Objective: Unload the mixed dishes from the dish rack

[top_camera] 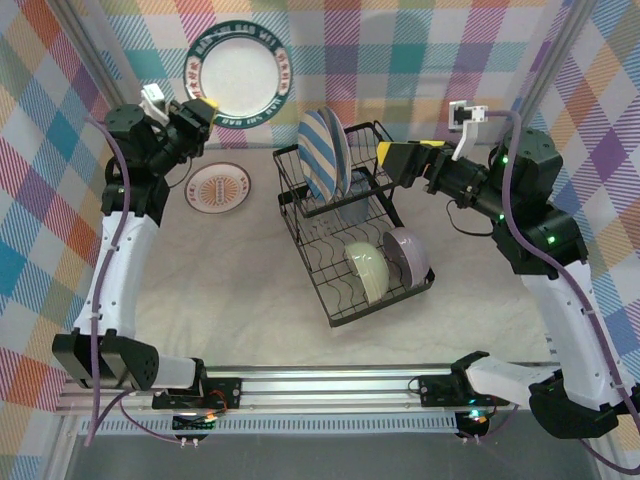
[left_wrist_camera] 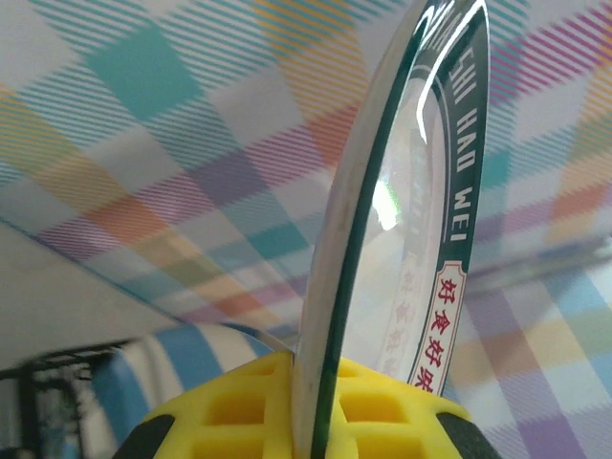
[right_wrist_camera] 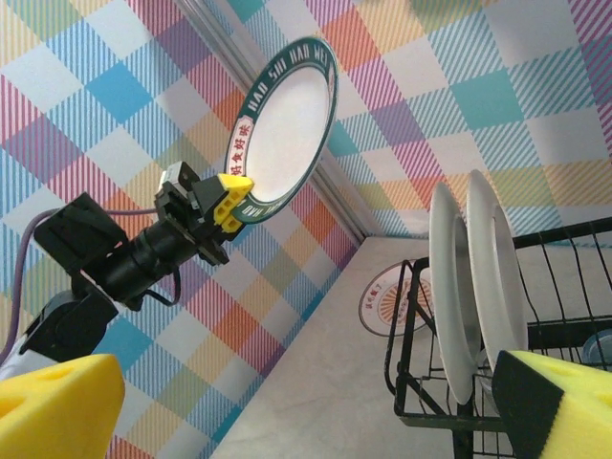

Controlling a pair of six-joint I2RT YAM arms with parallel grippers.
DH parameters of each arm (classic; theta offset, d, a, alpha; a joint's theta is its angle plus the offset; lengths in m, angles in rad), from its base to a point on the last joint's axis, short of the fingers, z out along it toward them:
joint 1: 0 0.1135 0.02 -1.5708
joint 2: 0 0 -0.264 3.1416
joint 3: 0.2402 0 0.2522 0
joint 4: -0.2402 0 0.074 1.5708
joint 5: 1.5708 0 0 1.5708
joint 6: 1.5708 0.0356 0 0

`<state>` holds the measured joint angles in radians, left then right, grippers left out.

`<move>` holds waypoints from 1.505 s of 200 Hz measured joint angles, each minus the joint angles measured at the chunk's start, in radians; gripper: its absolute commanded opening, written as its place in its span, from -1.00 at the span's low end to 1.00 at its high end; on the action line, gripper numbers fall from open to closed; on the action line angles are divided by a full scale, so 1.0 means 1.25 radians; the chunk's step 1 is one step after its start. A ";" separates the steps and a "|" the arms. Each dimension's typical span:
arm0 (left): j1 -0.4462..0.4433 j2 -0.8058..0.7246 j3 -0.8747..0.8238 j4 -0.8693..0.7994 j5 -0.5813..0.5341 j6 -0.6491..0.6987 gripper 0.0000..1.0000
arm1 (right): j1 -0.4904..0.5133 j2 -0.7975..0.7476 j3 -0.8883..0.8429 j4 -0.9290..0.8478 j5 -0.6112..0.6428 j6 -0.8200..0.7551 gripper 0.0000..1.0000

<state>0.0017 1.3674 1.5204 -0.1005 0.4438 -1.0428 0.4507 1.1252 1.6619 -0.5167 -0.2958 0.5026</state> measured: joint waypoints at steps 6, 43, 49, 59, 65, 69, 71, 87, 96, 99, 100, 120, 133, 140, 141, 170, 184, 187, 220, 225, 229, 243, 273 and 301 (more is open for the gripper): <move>0.018 0.003 -0.015 0.001 -0.001 0.001 -1.00 | 0.000 -0.002 -0.005 0.000 0.000 -0.004 0.98; 0.107 0.039 -0.111 0.004 0.007 0.014 -1.00 | 0.000 -0.023 -0.033 0.000 0.012 -0.020 0.98; 0.123 0.050 -0.130 0.009 0.012 0.015 -1.00 | 0.000 -0.025 -0.036 0.000 0.012 -0.021 0.97; 0.145 0.069 -0.160 0.021 0.019 0.015 -1.00 | 0.000 -0.029 -0.041 0.000 0.012 -0.023 0.97; 0.158 0.084 -0.178 0.023 0.022 0.016 -1.00 | 0.000 -0.029 -0.043 0.000 0.012 -0.024 0.98; 0.165 0.092 -0.187 0.023 0.023 0.018 -1.00 | 0.000 -0.030 -0.044 0.000 0.012 -0.026 0.97; 0.169 0.097 -0.193 0.023 0.024 0.018 -1.00 | 0.000 -0.030 -0.045 0.000 0.012 -0.026 0.98; 0.192 0.141 -0.221 0.021 0.027 0.035 -1.00 | 0.000 -0.030 -0.051 0.000 0.012 -0.027 0.98; 0.201 0.170 -0.226 0.020 0.028 0.040 -1.00 | 0.000 -0.030 -0.053 0.000 0.012 -0.027 0.98; 0.203 0.181 -0.227 0.021 0.028 0.042 -1.00 | 0.000 -0.030 -0.054 0.000 0.012 -0.027 0.98; 0.204 0.185 -0.228 0.022 0.029 0.043 -1.00 | 0.000 -0.030 -0.054 0.000 0.012 -0.027 0.98; 0.212 0.248 -0.232 0.043 0.036 0.052 -1.00 | 0.000 -0.029 -0.057 0.000 0.011 -0.027 0.97; 0.212 0.282 -0.232 0.056 0.042 0.059 -1.00 | 0.000 -0.028 -0.058 0.001 0.005 -0.027 0.98; 0.212 0.298 -0.232 0.063 0.044 0.064 -1.00 | 0.000 -0.028 -0.061 0.001 0.001 -0.026 0.98; 0.212 0.300 -0.232 0.064 0.045 0.065 -1.00 | 0.000 -0.028 -0.062 0.001 0.000 -0.026 0.98; 0.212 0.362 -0.224 0.077 0.052 0.085 -1.00 | 0.000 -0.027 -0.085 0.000 -0.019 -0.026 0.98; 0.212 0.393 -0.218 0.084 0.055 0.093 -1.00 | 0.000 -0.027 -0.095 -0.004 -0.025 -0.026 0.98; 0.212 0.398 -0.218 0.085 0.055 0.093 -1.00 | 0.000 -0.027 -0.096 -0.005 -0.025 -0.026 0.97; 0.212 0.443 -0.201 0.086 0.057 0.101 -1.00 | 0.000 -0.027 -0.100 -0.021 -0.025 -0.026 0.98; 0.212 0.447 -0.199 0.086 0.057 0.102 -1.00 | 0.000 -0.028 -0.100 -0.021 -0.025 -0.026 0.98; 0.212 0.450 -0.197 0.086 0.057 0.103 -1.00 | 0.000 -0.028 -0.100 -0.022 -0.025 -0.026 0.98; 0.212 0.457 -0.194 0.088 0.057 0.106 -1.00 | 0.000 -0.030 -0.100 -0.023 -0.025 -0.026 0.97; 0.224 0.478 -0.191 0.093 0.064 0.114 -1.00 | 0.000 -0.032 -0.100 -0.024 -0.025 -0.025 0.98; 0.241 0.497 -0.191 0.105 0.063 0.114 -1.00 | 0.000 -0.032 -0.100 -0.024 -0.024 -0.023 0.98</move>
<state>0.3035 1.9884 1.2816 0.0311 0.5228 -0.8997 0.4507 1.0847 1.5364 -0.5465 -0.3264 0.4744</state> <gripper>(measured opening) 0.086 0.988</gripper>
